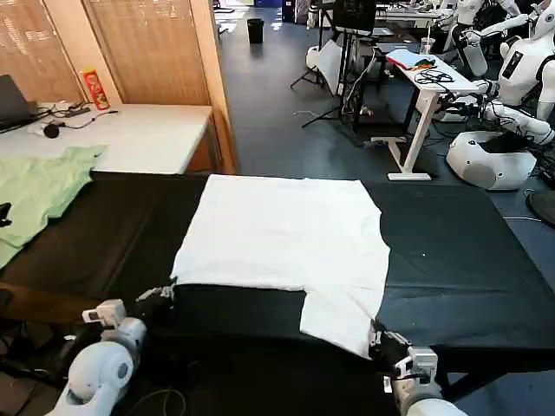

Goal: Fold and organize the clothes.

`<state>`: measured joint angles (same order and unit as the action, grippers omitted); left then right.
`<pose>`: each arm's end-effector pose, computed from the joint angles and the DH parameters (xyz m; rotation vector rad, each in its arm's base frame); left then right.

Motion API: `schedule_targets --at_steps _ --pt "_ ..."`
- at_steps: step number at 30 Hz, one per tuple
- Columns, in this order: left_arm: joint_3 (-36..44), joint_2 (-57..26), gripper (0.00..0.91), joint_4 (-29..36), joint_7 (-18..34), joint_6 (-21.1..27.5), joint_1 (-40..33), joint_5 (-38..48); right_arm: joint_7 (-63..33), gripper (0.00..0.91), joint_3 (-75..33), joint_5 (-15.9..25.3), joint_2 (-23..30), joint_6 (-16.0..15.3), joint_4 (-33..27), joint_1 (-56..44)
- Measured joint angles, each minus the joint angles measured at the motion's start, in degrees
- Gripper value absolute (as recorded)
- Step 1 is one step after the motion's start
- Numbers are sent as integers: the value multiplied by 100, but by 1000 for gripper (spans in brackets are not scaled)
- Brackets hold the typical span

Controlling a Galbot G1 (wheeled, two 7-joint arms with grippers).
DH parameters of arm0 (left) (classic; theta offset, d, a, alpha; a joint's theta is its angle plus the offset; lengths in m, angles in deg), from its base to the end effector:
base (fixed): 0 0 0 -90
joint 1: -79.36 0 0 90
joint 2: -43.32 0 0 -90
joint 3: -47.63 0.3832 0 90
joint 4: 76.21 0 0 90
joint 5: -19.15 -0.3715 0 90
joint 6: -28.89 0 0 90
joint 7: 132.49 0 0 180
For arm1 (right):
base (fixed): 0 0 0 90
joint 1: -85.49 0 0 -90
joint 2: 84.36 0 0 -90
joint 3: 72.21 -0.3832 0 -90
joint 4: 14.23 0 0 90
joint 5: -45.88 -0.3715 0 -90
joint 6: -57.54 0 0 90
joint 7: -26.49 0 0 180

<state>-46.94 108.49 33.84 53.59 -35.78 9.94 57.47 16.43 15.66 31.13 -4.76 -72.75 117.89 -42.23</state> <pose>0.2482 0.1327 -0.3287 -0.0295 -2.6620 0.2586 0.1383 -0.0343 -0.2713 -0.0565 -2.5048 0.0002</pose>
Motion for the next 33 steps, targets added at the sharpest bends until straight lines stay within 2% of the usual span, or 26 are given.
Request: schedule_targets --at_steps 8,15,23,33 --pt "-255 82 0 909 308 69 794 34 67 20 -137 19 -113 36 512 -517" --pt "-530 217 0 1596 404 -77 1522 50 256 20 -321 -280 -275 573 410 -170" --pt "-501 413 0 1647 383 -248 1203 -236 439 20 -128 -304 -487 1102 -547 950" --pt "-90 568 0 917 358 -314 254 -740 558 20 150 -319 -775 1446 -1848 2297"
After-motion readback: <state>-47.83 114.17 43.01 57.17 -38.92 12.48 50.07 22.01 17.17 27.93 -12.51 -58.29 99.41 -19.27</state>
